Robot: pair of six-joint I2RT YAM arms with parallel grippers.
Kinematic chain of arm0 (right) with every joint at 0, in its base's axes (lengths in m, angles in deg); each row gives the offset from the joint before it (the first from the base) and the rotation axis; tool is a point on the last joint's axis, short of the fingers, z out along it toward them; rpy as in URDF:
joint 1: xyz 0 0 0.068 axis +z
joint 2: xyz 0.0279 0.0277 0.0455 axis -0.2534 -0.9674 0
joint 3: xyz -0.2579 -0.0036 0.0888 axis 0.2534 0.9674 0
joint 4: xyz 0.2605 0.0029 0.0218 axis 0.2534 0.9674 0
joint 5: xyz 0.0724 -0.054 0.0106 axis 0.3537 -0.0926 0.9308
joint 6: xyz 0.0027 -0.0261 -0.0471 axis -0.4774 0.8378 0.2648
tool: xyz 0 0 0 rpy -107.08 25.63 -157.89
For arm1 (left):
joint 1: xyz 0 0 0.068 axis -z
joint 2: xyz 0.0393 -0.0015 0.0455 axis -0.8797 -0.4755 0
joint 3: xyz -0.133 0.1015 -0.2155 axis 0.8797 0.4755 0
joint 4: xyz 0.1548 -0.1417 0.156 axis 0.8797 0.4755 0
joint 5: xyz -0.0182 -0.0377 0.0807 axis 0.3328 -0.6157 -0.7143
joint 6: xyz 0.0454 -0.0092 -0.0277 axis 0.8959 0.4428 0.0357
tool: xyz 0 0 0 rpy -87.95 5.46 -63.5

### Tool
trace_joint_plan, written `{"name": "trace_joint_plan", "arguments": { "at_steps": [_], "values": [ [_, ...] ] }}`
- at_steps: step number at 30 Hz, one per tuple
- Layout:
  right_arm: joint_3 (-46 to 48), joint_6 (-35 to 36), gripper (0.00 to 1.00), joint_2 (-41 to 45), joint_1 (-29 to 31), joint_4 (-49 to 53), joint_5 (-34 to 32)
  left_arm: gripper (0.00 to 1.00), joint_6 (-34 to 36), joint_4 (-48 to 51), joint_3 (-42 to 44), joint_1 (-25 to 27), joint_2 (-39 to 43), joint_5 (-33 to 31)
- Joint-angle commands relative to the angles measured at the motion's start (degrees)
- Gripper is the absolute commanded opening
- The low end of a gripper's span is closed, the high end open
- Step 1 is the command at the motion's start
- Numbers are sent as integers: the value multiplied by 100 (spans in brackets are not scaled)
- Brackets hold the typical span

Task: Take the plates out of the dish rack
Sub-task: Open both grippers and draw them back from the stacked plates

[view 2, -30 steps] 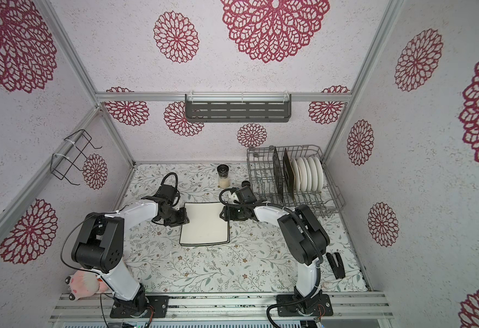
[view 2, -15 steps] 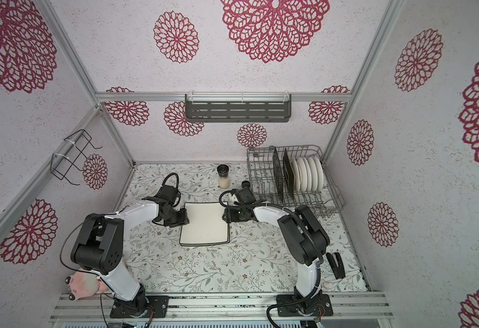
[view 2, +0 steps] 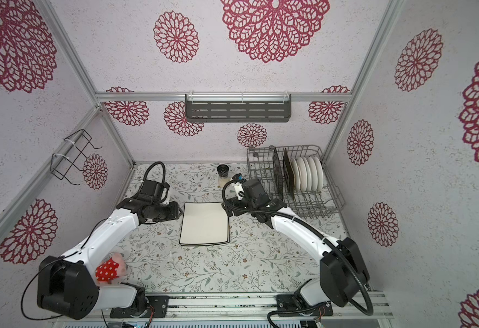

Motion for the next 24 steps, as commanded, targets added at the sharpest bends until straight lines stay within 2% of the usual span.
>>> {"name": "trace_joint_plan", "arguments": {
  "at_steps": [1,5,10,15,18,24],
  "values": [
    [149,265,99,540,18,484,-548,43,252,315,-107,37,564,-11],
    [338,478,99,1225,12,666,-1186,48,459,317,-27,37,1373,-55],
    [965,809,99,2194,1,207,-1526,63,826,165,209,29,2310,-1],
    [1512,662,99,3074,-47,36,-2686,82,1098,-178,637,29,3210,-112],
    [1735,1069,99,3432,-98,-57,-2619,87,1234,-449,956,28,3692,-70],
    [2917,1814,99,4395,-230,-1368,-1956,88,1559,-675,1458,29,4329,41]
  ]
}}
